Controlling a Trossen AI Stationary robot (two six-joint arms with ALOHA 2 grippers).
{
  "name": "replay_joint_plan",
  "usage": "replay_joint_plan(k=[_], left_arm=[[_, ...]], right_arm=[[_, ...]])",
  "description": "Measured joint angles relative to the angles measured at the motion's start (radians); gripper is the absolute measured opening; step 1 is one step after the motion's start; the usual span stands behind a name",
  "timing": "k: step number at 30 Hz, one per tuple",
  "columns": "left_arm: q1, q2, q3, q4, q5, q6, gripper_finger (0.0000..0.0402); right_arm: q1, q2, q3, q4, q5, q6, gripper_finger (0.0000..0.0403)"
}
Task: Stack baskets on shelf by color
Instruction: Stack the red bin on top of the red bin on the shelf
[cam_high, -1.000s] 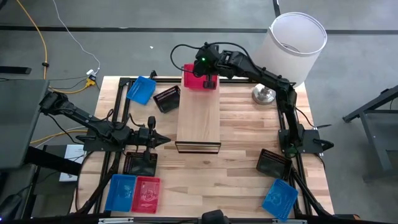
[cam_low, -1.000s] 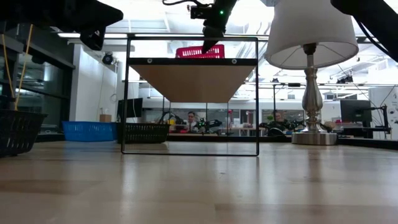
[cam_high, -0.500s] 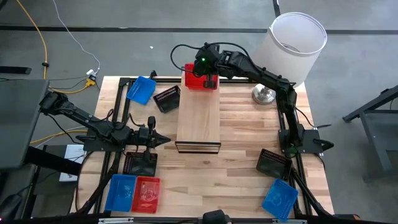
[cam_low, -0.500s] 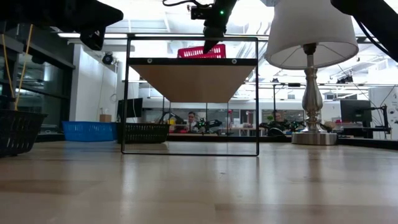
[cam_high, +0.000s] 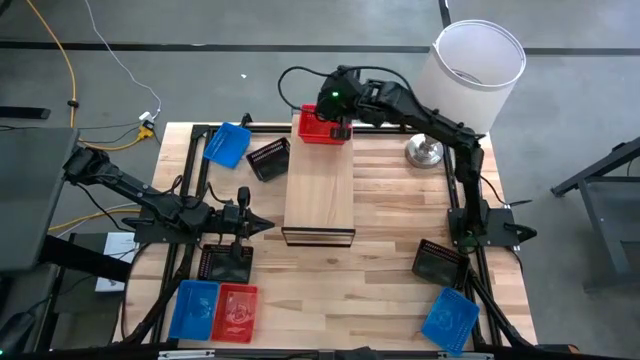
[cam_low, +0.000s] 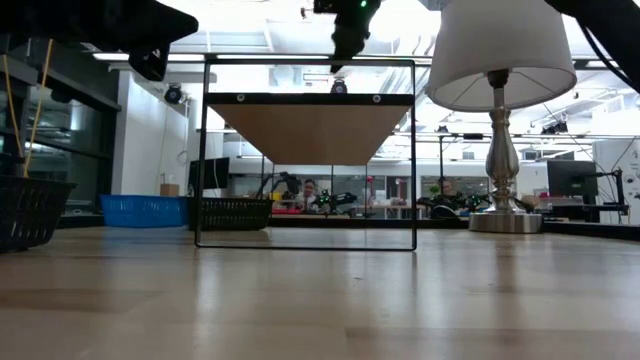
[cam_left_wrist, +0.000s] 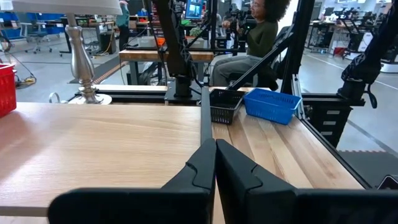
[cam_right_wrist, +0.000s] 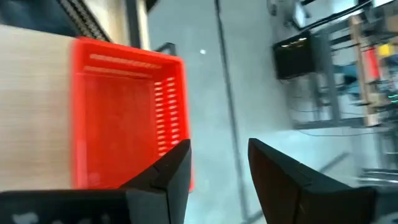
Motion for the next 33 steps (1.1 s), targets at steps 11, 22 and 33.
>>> replay_joint_plan(k=[11, 22, 33], left_arm=[[0.0, 0.0, 0.0, -0.001, 0.0, -0.004, 0.0001], [0.0, 0.0, 0.0, -0.008, 0.003, -0.008, 0.0001], [0.0, 0.0, 0.0, 0.003, -0.035, 0.018, 0.0001]], right_arm=[[0.031, -0.099, -0.118, -0.356, -0.477, 0.312, 0.0149], [0.256, -0.498, -0.872, 0.026, -0.496, 0.467, 0.0149], [0.605, -0.996, -1.624, 0.936, -0.223, 0.697, 0.0149]])
